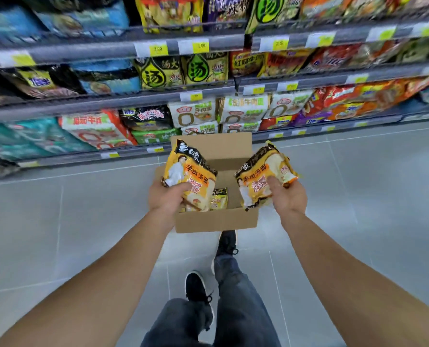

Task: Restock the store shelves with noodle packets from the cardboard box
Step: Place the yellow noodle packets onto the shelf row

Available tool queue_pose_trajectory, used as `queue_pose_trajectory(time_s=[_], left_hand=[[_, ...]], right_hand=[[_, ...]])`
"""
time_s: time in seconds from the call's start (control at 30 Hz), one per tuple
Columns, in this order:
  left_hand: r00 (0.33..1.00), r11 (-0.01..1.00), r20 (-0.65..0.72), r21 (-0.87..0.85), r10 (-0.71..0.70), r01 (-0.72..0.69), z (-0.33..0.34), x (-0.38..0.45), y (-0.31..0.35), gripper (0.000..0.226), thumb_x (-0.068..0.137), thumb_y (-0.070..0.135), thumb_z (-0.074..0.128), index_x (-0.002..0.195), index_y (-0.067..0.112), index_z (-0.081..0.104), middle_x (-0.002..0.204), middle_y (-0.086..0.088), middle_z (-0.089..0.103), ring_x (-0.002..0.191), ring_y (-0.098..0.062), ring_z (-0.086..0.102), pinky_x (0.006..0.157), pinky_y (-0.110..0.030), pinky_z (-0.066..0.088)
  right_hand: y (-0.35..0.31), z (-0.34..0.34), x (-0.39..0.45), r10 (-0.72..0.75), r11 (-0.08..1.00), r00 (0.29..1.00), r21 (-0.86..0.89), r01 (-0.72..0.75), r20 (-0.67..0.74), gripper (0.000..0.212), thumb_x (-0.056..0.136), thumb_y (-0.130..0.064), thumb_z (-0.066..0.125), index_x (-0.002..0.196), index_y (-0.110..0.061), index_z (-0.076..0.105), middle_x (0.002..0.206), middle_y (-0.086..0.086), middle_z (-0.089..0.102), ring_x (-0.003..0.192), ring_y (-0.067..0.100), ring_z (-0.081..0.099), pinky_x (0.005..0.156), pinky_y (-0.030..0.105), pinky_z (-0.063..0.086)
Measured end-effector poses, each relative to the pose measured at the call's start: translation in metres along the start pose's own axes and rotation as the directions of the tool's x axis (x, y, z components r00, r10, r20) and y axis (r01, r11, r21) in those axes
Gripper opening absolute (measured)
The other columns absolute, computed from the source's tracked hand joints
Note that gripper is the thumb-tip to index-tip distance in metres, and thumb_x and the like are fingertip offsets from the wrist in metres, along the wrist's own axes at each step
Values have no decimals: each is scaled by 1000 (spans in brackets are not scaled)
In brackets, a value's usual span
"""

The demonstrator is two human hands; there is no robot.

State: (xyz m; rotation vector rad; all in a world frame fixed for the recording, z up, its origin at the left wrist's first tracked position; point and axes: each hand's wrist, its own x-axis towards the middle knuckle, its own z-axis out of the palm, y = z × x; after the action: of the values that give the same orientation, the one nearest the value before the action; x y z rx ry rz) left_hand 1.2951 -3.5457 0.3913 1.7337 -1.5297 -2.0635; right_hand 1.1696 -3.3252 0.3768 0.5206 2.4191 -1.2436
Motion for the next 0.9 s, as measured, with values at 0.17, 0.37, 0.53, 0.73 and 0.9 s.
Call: queue_pose_trajectory(time_s=[0.17,0.37,0.53,0.73,0.9], left_hand=[[997,991,37,-121,67,-62,-23,-62,33,39,75,2,75,108,14,58,103,-10,70,87,-27,70,78,-44,59],[981,976,84,-142,178,-165,-12,-116,68,37,77,3,74,109,13,58,101,-8,71,80,-21,70,62,-33,58],[972,972,125,-149,200,-181,34,-142,83,41,78,4,75,114,12,56,102,-10,70,83,-26,70,59,-37,59],[937,955,196,-120,290,-270,140,-179,84,56,79,20,79,127,17,49,110,-8,68,92,-25,69,79,-45,59],[906,938,244,-100,345,-331,250,-210,72,80,64,45,86,132,23,50,118,-3,67,98,-25,69,81,-49,58]], right_hand=[[-27,-48,-54,-18,991,1000,131,21,-22,39,68,-50,70,97,-24,67,94,4,71,92,29,67,88,49,54],[-69,-114,-85,-36,939,999,342,43,-28,12,75,-22,78,79,-20,67,79,-1,69,80,20,68,79,43,60],[-77,-165,-76,-76,889,997,451,76,-18,16,78,-12,75,90,-16,66,93,4,71,84,18,69,71,32,58],[-69,-269,-26,-102,821,990,555,137,-92,14,78,-14,75,87,-18,65,92,2,73,86,19,70,72,30,57],[-62,-365,48,-152,774,981,603,195,-122,19,78,-22,77,92,-18,65,99,4,72,90,20,69,78,34,59]])
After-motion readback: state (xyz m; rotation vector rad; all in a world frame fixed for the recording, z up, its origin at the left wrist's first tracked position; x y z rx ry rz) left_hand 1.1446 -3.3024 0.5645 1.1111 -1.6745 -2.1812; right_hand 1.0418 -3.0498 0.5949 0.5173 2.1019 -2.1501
